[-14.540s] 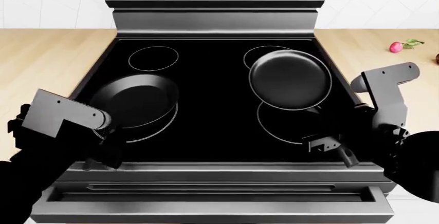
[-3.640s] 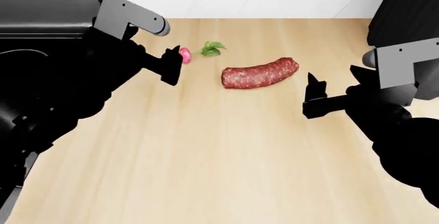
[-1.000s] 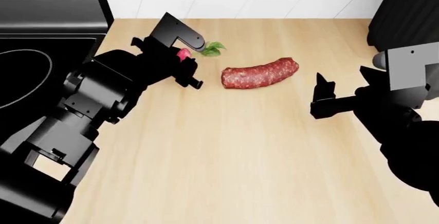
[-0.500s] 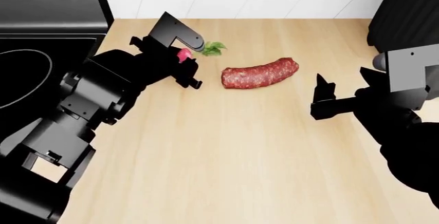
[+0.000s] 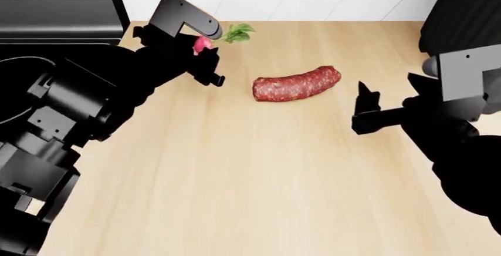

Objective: Place both pans onto different burners. Then place the beet and the sausage on different pans.

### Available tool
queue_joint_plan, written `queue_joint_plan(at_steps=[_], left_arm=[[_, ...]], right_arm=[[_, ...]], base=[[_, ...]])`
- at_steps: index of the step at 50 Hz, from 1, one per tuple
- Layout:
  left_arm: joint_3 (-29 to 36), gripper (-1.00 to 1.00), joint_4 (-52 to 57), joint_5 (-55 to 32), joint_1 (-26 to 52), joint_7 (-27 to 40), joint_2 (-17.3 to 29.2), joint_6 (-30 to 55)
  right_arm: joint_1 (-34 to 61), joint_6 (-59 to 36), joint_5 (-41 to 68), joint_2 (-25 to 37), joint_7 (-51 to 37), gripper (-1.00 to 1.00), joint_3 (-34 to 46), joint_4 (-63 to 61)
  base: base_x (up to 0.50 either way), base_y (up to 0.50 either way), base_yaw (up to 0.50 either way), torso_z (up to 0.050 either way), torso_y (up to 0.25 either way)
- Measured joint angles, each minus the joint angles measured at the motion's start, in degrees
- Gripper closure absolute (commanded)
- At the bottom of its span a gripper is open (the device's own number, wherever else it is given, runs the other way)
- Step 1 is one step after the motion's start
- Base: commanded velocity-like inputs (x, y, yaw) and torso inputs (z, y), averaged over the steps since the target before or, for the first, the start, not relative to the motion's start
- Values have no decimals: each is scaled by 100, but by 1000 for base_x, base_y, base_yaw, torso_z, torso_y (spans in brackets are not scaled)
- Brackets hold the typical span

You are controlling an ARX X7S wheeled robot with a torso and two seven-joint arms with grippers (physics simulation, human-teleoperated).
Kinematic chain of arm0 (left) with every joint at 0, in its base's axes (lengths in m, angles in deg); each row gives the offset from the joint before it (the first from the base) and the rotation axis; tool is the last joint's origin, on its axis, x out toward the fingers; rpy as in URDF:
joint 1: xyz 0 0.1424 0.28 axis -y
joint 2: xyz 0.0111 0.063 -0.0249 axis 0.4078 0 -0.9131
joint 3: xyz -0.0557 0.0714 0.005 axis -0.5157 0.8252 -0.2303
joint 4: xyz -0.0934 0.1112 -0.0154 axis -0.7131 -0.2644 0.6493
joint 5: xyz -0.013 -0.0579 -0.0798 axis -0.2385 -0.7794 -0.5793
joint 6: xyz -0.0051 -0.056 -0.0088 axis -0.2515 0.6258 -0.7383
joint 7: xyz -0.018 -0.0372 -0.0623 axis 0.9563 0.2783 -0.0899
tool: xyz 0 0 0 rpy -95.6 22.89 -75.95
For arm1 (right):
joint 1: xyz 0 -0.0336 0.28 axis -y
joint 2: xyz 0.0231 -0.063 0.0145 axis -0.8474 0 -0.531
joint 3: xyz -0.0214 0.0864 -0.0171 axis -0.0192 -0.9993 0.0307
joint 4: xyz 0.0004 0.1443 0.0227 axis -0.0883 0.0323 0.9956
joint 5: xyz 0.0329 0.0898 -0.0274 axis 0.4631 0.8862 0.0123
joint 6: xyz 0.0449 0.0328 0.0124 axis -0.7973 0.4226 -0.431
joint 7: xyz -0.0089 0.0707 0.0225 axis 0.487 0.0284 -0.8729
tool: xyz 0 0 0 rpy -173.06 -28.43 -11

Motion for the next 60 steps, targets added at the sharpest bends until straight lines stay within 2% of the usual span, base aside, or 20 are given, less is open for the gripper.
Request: queue_joint_plan(at_steps=[11, 24, 32, 40, 50, 60], left_arm=[[-537, 100, 1158, -563, -252, 673, 443, 322], [-1099, 100, 1964, -1092, -520, 1419, 693, 523], [-1249, 100, 2395, -1311, -724, 1647, 858, 615], [-1339, 100, 2716, -1470, -917, 1816, 1009, 681], [-1467, 100, 2989, -1636, -1069, 2015, 1161, 743], [-1607, 100, 3156, -1767, -1141, 2192, 1302, 794]], right_arm=[[431, -252, -180, -29, 248, -100, 301, 68], [1508, -928, -757, 106, 1103, -100, 1137, 107], [3197, -1517, -1651, 22, 2744, -100, 2520, 384], [4385, -1618, -2391, -184, 4062, -100, 3595, 814], [5252, -1287, -2996, -345, 5451, -100, 4548, 1373], [5700, -602, -3430, -634, 6551, -100, 5157, 2117]], base=[[0, 0, 0, 0, 0], [0, 0, 0, 0, 0], [0, 0, 0, 0, 0], [0, 0, 0, 0, 0], [0, 0, 0, 0, 0], [0, 0, 0, 0, 0]])
